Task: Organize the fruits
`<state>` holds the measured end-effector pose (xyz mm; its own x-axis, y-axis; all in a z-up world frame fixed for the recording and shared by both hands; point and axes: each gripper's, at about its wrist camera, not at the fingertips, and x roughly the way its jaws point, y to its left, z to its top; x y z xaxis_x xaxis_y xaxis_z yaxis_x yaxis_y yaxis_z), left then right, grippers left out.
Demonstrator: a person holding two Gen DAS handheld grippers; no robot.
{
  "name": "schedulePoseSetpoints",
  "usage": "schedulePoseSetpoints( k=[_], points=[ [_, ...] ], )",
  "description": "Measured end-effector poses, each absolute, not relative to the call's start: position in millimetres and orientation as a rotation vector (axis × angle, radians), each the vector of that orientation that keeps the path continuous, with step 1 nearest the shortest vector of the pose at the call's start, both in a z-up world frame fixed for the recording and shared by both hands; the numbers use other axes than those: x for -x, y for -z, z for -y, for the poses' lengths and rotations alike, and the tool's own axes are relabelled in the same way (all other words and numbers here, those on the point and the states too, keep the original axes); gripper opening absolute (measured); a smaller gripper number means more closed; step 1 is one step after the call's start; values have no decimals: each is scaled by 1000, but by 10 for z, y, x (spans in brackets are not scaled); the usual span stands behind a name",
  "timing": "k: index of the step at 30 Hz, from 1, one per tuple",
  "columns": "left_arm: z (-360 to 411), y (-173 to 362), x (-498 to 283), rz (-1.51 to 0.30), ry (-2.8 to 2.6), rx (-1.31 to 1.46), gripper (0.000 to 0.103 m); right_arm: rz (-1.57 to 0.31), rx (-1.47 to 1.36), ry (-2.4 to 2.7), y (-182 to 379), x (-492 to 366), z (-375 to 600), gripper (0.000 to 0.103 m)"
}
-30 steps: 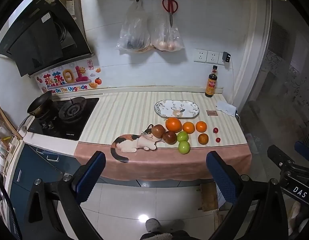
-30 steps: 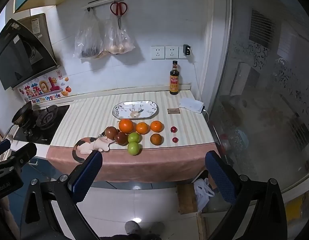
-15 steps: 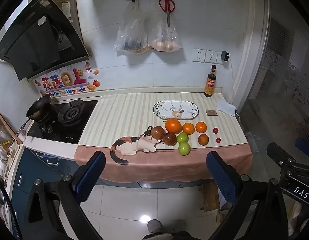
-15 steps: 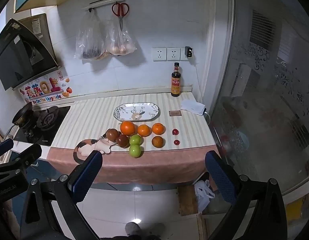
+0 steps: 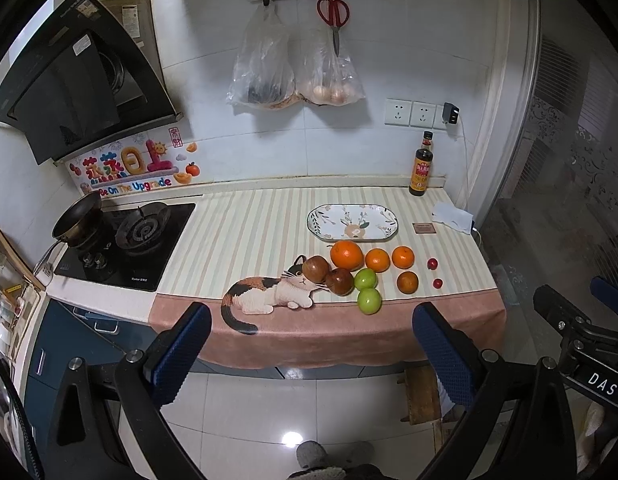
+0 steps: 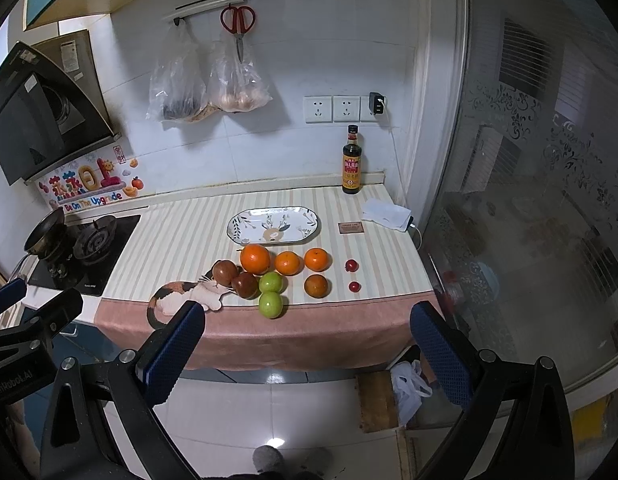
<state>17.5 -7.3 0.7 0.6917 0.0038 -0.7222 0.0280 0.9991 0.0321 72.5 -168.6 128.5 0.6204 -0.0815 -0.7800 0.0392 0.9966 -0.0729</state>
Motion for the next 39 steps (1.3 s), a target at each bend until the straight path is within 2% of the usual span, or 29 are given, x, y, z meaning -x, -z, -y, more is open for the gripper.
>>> schedulePoseSetpoints(
  k=[39],
  points=[
    [127,-86,-261,-797,9,-46,103,-896,33,73,-1267,-760,1700,103]
  ],
)
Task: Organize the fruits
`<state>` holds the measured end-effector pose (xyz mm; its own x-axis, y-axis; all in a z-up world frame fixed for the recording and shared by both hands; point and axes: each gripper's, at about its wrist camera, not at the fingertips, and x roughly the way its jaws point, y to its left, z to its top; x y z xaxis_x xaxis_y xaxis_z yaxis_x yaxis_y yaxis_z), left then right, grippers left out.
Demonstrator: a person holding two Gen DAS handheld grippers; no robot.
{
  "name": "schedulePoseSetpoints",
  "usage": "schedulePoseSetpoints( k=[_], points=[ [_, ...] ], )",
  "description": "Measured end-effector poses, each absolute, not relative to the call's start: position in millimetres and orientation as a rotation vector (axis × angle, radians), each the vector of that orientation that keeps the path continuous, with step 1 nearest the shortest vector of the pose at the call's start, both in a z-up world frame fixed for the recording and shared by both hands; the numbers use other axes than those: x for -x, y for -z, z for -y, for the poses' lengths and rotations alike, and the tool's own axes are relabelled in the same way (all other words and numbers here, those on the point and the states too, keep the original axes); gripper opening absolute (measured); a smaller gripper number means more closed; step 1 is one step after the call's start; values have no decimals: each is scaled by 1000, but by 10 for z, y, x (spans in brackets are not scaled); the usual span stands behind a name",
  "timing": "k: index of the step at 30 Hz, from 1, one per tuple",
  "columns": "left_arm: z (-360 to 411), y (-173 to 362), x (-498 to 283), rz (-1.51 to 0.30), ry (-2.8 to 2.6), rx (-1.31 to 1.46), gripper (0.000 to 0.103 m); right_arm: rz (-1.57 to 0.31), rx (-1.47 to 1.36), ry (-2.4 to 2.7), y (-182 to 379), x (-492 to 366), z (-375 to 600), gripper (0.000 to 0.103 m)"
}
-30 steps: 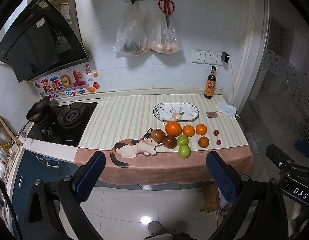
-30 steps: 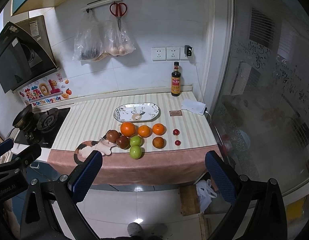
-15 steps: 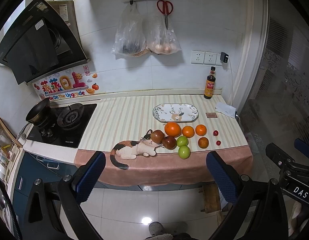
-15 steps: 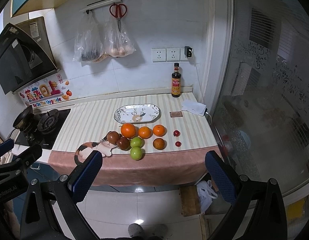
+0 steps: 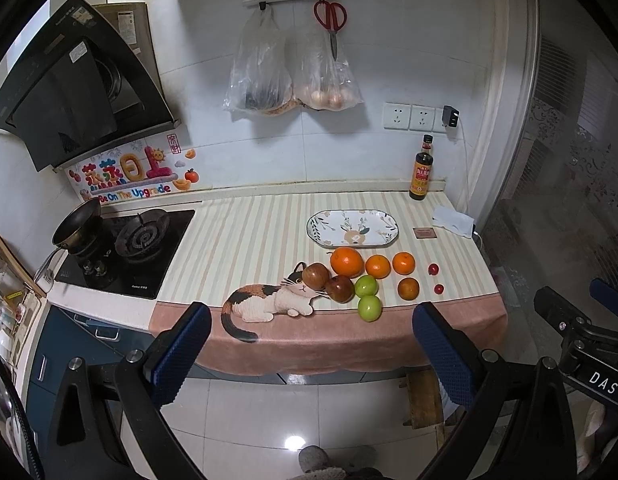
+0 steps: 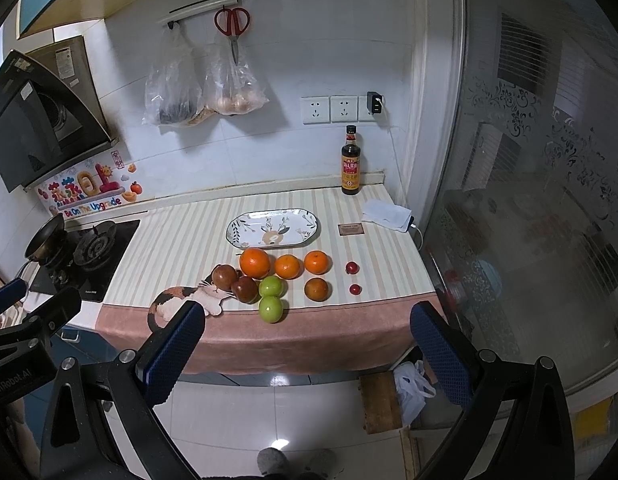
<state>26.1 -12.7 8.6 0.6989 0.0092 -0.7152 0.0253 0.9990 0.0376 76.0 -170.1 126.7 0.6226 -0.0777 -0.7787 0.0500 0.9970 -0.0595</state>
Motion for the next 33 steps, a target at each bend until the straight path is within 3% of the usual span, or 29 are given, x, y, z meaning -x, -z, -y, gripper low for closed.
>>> schedulePoseSetpoints(
  k=[33],
  points=[
    [-44,-3,-401,-720,-32,-36,103,-863,-45,56,-1261,-892,1787,103]
  ],
)
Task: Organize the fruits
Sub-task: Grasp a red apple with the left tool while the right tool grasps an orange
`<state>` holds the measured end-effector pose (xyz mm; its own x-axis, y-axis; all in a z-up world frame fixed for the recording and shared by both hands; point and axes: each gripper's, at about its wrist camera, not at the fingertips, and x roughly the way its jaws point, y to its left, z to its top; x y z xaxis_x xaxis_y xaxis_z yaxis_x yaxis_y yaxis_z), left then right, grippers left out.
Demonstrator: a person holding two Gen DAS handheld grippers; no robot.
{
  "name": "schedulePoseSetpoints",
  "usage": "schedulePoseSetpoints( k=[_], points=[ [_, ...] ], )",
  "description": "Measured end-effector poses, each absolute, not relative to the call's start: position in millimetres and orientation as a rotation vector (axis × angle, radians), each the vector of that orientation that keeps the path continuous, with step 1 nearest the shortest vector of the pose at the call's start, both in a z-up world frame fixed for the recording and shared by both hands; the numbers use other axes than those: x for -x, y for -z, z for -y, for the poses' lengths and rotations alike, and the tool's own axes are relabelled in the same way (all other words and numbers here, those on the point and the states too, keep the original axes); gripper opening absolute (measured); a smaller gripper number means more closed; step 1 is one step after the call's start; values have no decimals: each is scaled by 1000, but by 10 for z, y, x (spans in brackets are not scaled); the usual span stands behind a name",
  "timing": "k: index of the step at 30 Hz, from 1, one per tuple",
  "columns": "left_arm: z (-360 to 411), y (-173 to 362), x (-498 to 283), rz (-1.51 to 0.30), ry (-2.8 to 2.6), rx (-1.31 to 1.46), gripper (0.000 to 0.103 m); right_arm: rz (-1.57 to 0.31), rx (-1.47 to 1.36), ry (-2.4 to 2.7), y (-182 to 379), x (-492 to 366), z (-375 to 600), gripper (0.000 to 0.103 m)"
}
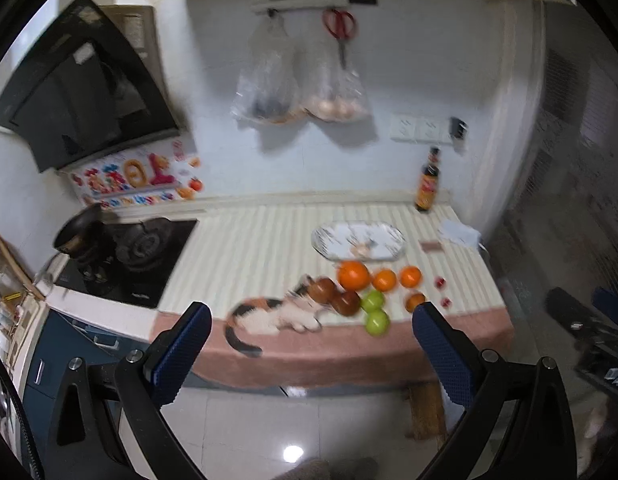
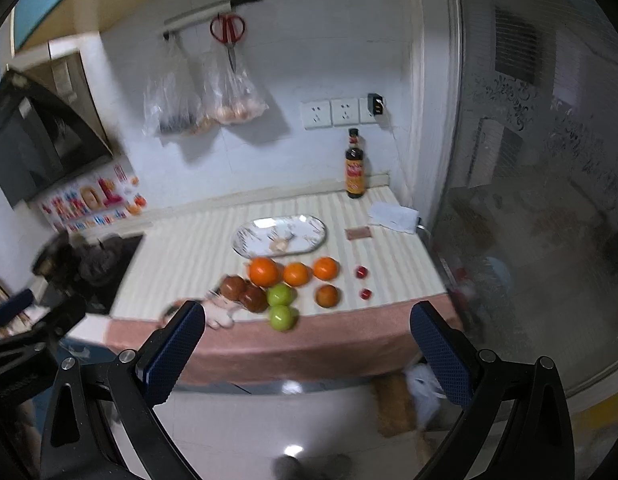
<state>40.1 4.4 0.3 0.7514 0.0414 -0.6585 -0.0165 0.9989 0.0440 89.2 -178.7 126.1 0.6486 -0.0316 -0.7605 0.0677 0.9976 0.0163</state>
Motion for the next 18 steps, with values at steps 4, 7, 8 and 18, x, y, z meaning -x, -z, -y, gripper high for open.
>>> schedulePoseSetpoints(
  k=[4,7,8,18],
  points=[
    [-271,135,-535,-689,-94,-48,103,-812,-94,71,-1155,-972,1758,103],
    [-471,339,-707,-714,-111,-36,103,-837,-136,81,-942,-1098,1711,103],
    [-533,439,-798,-735,-109,-36,103,-861,-156,82,-835,-1156,1693,103],
    [-841,1400,-1802,-1018,-121,32,103,-1081,-177,70,230,-1948,1469,103]
  ],
)
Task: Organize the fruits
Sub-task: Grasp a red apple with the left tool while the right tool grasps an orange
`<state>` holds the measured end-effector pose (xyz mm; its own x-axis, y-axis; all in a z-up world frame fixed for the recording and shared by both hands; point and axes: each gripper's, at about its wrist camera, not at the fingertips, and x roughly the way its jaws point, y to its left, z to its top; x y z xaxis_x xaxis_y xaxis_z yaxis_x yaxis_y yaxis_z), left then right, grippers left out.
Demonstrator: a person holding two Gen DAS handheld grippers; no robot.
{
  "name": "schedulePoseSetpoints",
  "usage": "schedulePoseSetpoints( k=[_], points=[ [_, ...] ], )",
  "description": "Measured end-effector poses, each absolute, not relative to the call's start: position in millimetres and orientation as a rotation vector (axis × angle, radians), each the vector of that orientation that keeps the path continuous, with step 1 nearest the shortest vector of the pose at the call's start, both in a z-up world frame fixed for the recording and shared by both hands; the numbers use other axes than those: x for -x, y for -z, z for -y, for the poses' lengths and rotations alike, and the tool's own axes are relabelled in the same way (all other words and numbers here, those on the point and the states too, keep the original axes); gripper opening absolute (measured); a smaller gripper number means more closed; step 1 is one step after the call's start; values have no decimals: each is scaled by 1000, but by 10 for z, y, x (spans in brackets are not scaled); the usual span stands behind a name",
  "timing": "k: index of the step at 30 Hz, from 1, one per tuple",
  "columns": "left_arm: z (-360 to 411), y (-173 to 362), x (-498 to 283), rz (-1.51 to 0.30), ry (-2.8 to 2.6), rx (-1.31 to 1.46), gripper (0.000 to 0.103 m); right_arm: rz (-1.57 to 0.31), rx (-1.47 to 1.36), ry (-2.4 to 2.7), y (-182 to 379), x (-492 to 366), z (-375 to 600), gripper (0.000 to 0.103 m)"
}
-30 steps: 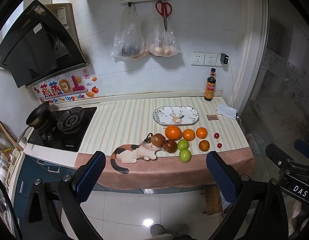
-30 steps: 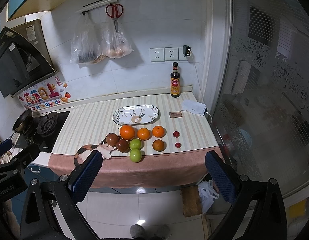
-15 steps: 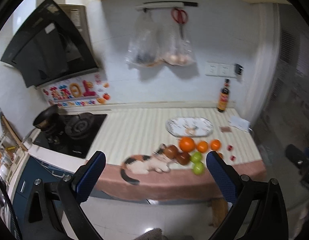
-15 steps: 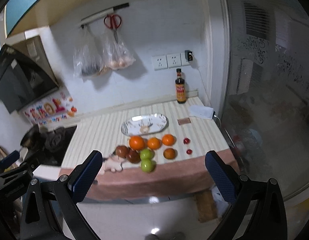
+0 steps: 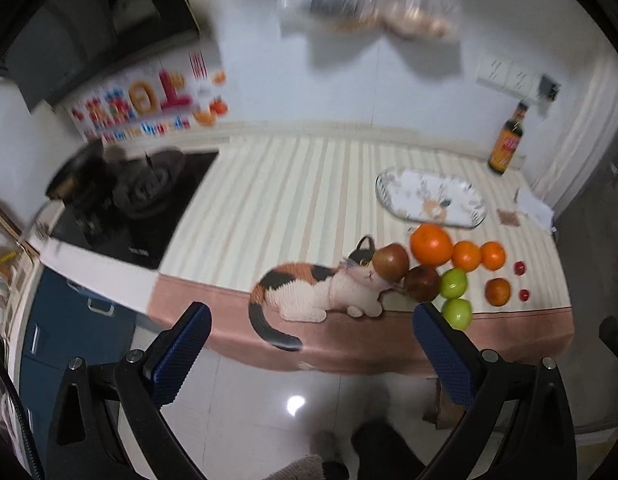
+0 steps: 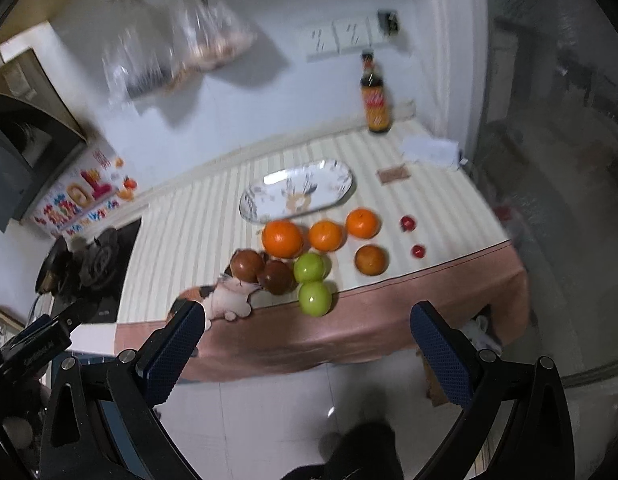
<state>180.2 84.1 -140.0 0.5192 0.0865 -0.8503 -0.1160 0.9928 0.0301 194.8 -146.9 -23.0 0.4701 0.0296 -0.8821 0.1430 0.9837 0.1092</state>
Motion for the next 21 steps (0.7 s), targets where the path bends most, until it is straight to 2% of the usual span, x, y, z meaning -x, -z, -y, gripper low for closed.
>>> schedulePoseSetpoints(
  k=[12,21],
  points=[
    [-621,2523,-3123,-1328,-146,147,103,-1314,-54,-104,1619,-3755,1152,102],
    [-632,3247,-3680,-1541,-165,357,102,-1565,48,-276,2793,-4788,1057,96]
  ],
)
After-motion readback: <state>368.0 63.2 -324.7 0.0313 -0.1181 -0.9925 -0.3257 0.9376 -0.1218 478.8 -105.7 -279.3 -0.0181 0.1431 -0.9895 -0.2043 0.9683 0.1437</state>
